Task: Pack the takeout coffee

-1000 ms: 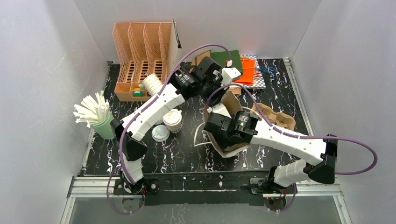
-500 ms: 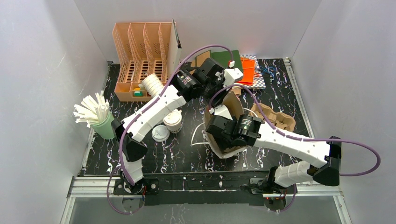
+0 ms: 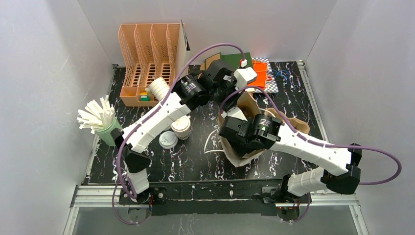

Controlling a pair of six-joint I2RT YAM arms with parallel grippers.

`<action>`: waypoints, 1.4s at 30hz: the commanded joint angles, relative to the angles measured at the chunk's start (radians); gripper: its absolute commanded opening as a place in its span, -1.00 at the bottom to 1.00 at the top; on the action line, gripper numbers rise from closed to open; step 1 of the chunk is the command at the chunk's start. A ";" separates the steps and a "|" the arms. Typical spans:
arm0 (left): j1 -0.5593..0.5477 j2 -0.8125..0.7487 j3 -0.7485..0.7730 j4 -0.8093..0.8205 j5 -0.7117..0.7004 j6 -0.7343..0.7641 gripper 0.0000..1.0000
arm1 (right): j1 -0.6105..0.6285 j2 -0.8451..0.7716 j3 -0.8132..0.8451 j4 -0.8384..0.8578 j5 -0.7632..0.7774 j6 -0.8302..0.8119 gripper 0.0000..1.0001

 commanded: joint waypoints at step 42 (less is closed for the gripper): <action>-0.104 -0.229 -0.209 -0.242 -0.081 0.117 -1.00 | -0.122 0.199 0.212 0.266 -0.025 -0.212 -0.86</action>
